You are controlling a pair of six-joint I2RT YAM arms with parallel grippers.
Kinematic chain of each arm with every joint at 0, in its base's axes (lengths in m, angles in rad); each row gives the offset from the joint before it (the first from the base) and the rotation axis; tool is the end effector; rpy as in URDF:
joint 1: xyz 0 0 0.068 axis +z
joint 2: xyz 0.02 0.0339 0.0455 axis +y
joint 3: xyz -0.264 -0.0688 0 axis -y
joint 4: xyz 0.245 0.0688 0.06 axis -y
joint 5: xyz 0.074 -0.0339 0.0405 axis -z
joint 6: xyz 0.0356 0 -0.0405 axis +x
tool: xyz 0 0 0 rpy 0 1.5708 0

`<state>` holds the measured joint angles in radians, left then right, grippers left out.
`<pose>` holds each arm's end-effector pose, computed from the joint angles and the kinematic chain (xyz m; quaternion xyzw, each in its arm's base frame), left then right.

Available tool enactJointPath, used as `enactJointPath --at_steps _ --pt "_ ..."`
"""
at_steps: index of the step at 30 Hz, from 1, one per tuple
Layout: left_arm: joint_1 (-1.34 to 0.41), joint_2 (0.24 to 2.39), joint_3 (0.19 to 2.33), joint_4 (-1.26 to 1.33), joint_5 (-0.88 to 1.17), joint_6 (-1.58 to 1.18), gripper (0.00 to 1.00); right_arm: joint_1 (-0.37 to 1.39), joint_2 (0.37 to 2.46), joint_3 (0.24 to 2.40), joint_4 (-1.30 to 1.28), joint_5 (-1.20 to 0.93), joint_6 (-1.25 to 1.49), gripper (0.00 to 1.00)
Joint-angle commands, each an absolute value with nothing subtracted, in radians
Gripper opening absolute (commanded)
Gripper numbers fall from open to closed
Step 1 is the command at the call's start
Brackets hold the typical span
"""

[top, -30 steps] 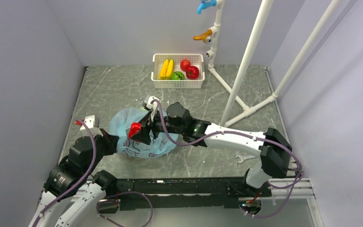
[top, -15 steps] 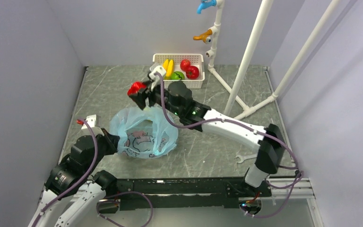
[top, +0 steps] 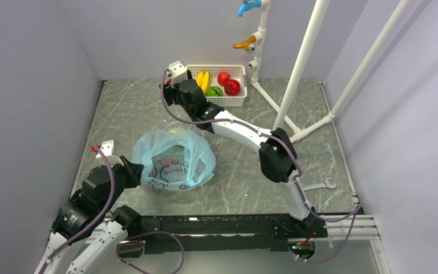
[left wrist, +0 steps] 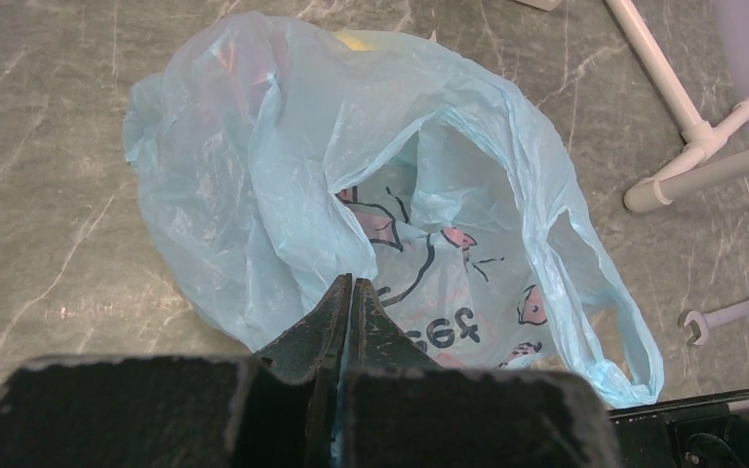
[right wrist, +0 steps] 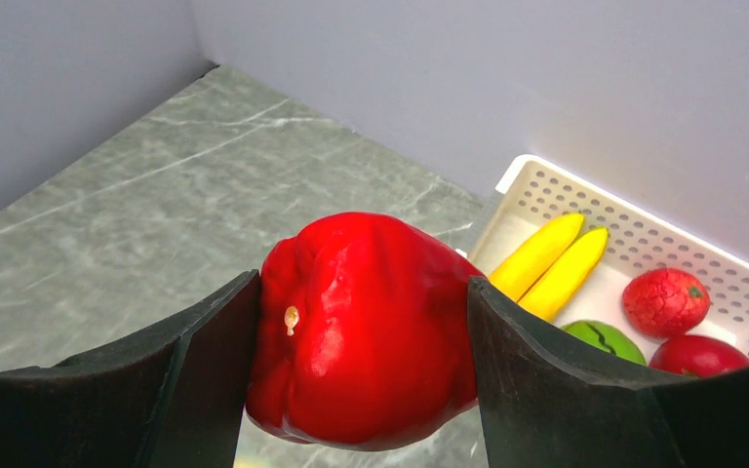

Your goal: Take the fake fruits out of the plastic bag

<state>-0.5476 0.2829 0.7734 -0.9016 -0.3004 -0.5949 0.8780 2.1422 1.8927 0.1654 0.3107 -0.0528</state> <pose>0.0510 -0.0188 0.3124 -0.1015 0.8250 -0.1876 0.5234 0.3421 0.3951 0.3241 -0.2328 0.6970 0.1638 0.6582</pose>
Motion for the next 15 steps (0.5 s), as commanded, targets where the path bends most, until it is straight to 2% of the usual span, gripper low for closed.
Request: enactJointPath --at_steps 1,8,11,15 --pt "-0.552 0.275 0.775 -0.865 -0.298 -0.590 0.00 0.837 2.242 2.071 0.144 0.363 -0.080 0.00" --pt "-0.552 0.262 0.772 -0.863 -0.296 -0.588 0.00 0.779 2.388 2.202 0.185 0.344 -0.104 0.00" --pt "-0.552 0.263 0.775 -0.869 -0.307 -0.596 0.00 0.746 2.406 2.174 0.272 0.289 -0.090 0.00" --pt "-0.552 0.265 0.774 -0.867 -0.307 -0.595 0.00 0.703 2.475 2.268 0.250 0.233 -0.041 0.00"
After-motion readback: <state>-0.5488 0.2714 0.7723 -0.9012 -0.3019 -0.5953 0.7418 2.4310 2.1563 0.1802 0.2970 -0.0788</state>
